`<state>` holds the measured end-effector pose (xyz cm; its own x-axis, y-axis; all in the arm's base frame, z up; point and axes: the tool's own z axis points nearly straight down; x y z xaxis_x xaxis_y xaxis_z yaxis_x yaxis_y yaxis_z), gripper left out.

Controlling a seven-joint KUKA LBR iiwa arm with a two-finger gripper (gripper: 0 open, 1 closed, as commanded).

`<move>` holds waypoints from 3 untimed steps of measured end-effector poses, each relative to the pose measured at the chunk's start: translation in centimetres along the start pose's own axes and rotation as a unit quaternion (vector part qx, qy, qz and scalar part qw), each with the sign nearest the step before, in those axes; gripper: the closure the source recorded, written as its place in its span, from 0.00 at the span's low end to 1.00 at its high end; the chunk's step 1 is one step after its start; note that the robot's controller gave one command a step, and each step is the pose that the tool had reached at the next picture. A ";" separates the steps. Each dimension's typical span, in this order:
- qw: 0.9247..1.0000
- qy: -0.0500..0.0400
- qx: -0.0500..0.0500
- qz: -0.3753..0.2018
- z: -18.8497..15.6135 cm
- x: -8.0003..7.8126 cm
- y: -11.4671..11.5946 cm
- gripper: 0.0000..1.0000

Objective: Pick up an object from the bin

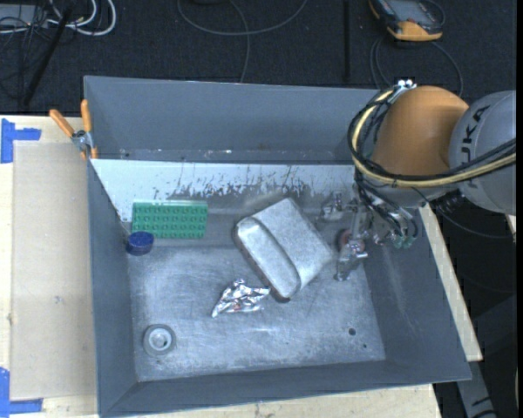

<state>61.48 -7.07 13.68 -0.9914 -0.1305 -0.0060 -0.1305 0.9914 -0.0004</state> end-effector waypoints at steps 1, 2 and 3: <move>0.998 0.005 -0.003 -0.063 0.5 4.5 10.2 0.00; 0.997 0.002 0.000 -0.071 6.6 2.0 12.4 0.00; 0.993 -0.004 0.000 -0.116 6.3 4.0 12.8 0.00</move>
Offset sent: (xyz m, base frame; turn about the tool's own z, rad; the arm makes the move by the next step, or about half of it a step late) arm -0.0557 0.0902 -0.0044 -0.1183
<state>55.91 5.13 7.36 -0.9346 -0.3555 -0.0132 -0.3556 0.9347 -0.0020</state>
